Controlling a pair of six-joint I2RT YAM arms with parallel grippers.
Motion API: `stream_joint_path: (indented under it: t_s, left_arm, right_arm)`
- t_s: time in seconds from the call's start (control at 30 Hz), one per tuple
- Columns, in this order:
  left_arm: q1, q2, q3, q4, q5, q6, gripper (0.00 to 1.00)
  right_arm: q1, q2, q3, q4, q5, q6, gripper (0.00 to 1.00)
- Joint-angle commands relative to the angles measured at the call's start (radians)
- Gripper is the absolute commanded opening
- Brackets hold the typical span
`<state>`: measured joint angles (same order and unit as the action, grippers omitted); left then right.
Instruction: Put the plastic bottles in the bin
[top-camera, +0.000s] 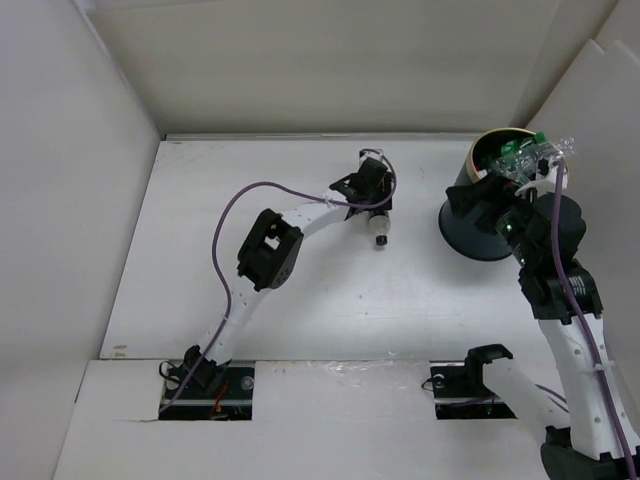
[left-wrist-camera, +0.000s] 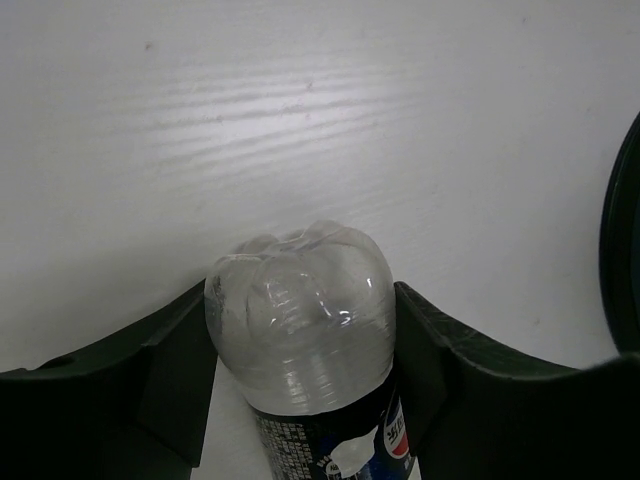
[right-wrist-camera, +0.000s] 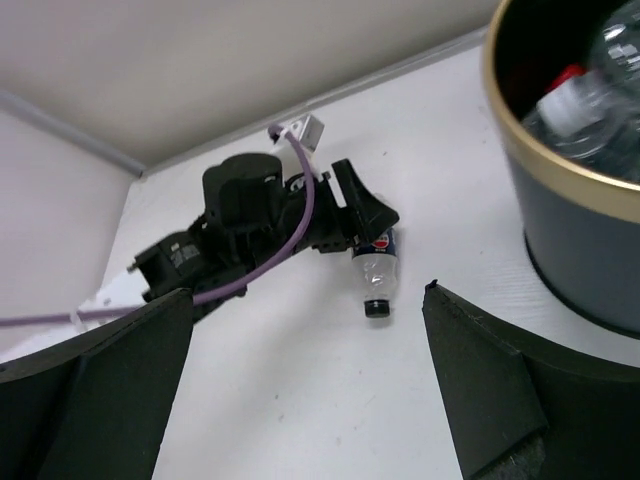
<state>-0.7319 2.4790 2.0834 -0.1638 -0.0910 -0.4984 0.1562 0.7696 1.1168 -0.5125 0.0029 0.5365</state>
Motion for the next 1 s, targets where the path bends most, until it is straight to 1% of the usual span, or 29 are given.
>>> stream_joint_path:
  t_s: [0.0,0.03,0.07,0.1,0.13,0.17,0.2,0.23,0.27,0.33,0.43,0.47,0.6,0.67,0.8,0.83,0.93,0.97]
  left_arm:
    - [-0.001,-0.174,-0.136,-0.033,-0.039,0.017,0.0]
    - [-0.001,-0.287,-0.26,0.043,0.002,0.029,0.0]
    - [-0.001,-0.288,-0.261,0.044,0.002,0.029,0.0]
    - [-0.001,-0.419,-0.419,0.176,0.11,0.049,0.0]
    - [-0.001,-0.483,-0.497,0.247,0.172,0.049,0.0]
    - [0.008,-0.539,-0.57,0.318,0.236,0.049,0.0]
    - [0.008,-0.636,-0.68,0.421,0.29,0.049,0.0]
    - [0.008,-0.678,-0.727,0.466,0.366,0.025,0.0]
    - [0.008,-0.713,-0.764,0.501,0.401,0.015,0.0]
    - [-0.001,-0.801,-0.848,0.582,0.457,-0.003,0.0]
    - [-0.012,-0.896,-0.923,0.656,0.481,-0.048,0.0]
    - [-0.012,-0.913,-0.936,0.673,0.508,-0.057,0.0]
    - [-0.032,-0.979,-0.945,0.682,0.508,-0.071,0.0]
    - [-0.044,-0.997,-0.945,0.682,0.508,-0.071,0.0]
    - [-0.063,-1.034,-0.912,0.692,0.508,-0.08,0.0]
    - [-0.063,-1.034,-0.911,0.692,0.508,-0.08,0.0]
    - [-0.075,-1.057,-0.902,0.692,0.508,-0.089,0.0]
    - [-0.084,-1.071,-0.902,0.692,0.508,-0.089,0.0]
  right_arm:
    - [0.023,-0.019,-0.049,0.089,-0.149,-0.046,1.0]
    - [0.023,-0.029,-0.101,0.138,-0.19,-0.058,1.0]
    - [0.032,-0.029,-0.132,0.169,-0.231,-0.058,1.0]
    - [0.032,-0.029,-0.164,0.201,-0.275,-0.058,1.0]
    - [0.032,-0.039,-0.196,0.238,-0.376,-0.041,1.0]
    - [0.032,-0.039,-0.259,0.321,-0.421,-0.026,1.0]
    - [0.032,-0.039,-0.285,0.36,-0.46,-0.009,1.0]
    - [0.042,-0.039,-0.307,0.391,-0.506,0.008,1.0]
    - [0.055,-0.026,-0.324,0.454,-0.521,0.04,1.0]
    - [0.08,-0.012,-0.353,0.495,-0.531,0.049,1.0]
    - [0.143,0.014,-0.364,0.538,-0.497,0.071,1.0]
    - [0.16,0.025,-0.364,0.549,-0.488,0.071,1.0]
    - [0.242,0.051,-0.364,0.603,-0.488,0.091,1.0]
    - [0.295,0.062,-0.354,0.634,-0.46,0.1,1.0]
    - [0.382,0.097,-0.344,0.644,-0.351,0.112,1.0]
    - [0.399,0.097,-0.344,0.644,-0.284,0.102,1.0]
    - [0.468,0.123,-0.344,0.644,-0.155,0.102,1.0]
    - [0.497,0.123,-0.344,0.654,-0.077,0.114,1.0]
